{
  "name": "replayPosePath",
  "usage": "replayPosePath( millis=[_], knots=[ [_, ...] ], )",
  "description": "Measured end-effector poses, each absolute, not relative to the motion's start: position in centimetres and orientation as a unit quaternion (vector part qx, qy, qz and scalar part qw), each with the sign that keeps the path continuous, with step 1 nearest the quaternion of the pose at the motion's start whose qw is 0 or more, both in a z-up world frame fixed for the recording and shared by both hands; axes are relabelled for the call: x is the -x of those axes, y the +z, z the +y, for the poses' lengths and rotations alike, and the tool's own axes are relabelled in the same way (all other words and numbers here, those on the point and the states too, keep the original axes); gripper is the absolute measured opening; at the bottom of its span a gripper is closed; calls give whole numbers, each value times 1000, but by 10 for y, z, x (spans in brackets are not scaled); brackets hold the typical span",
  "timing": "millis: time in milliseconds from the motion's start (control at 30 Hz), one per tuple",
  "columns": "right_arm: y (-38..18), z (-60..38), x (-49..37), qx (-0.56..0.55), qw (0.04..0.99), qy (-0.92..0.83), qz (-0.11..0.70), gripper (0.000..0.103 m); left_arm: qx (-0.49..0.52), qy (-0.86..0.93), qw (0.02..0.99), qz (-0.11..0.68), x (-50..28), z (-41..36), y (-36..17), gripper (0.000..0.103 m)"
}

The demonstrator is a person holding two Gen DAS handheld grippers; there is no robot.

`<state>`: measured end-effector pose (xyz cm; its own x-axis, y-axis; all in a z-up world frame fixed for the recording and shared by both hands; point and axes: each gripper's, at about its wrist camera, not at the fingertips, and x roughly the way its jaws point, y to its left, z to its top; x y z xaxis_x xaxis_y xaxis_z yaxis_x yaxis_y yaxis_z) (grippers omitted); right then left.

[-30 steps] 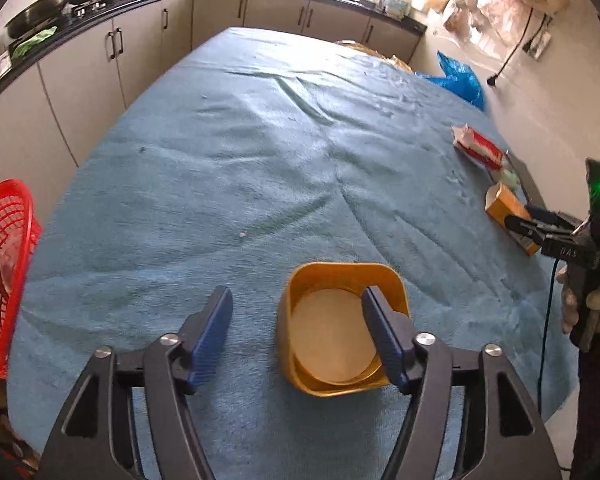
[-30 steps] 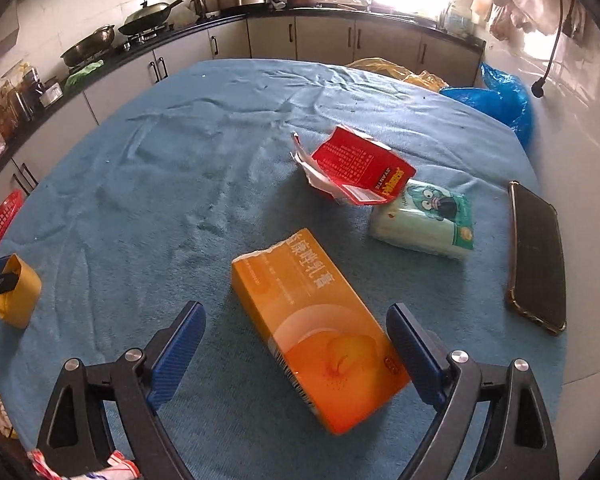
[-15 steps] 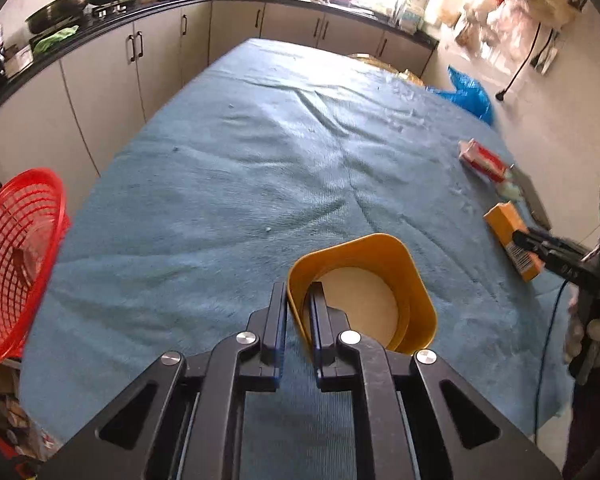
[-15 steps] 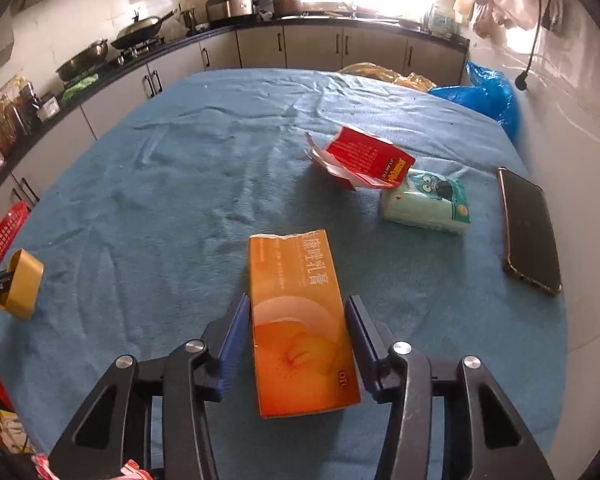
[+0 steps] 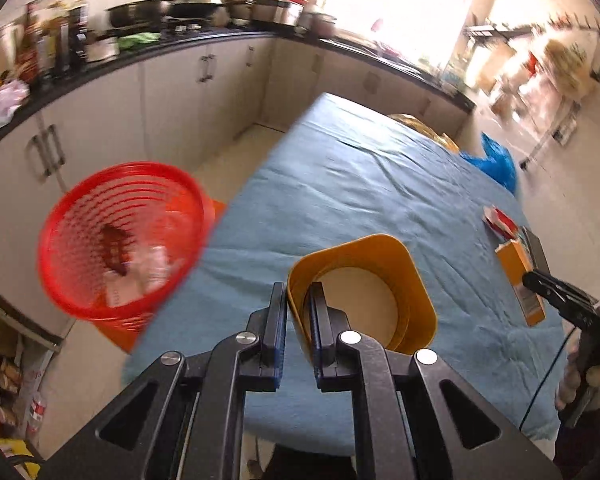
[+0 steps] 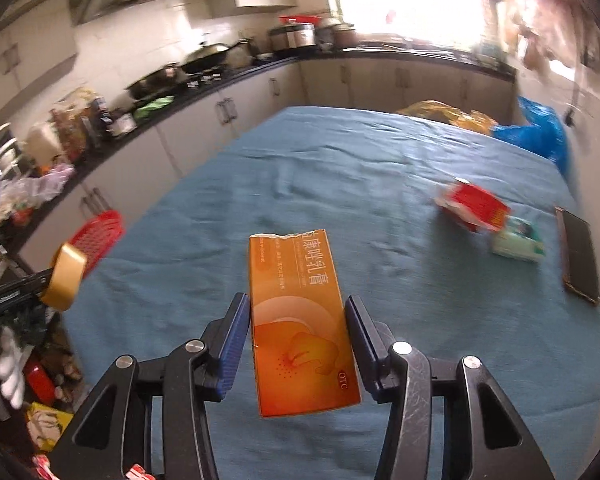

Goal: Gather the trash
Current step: 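Carry tape and box to the red basket and open both tools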

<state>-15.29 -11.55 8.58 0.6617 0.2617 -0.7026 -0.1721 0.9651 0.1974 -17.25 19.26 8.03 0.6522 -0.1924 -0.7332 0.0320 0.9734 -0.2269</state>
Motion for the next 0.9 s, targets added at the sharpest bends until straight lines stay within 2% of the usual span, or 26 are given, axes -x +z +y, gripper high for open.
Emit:
replayPosePath(
  millis=[400, 900],
  knots=[
    [90, 22, 112, -61, 883, 240, 398, 53, 132, 26, 905, 403, 160, 303, 73, 10],
    [70, 162, 25, -102, 843, 321, 418, 53, 145, 63, 894, 420, 116, 363, 44, 10]
  ],
)
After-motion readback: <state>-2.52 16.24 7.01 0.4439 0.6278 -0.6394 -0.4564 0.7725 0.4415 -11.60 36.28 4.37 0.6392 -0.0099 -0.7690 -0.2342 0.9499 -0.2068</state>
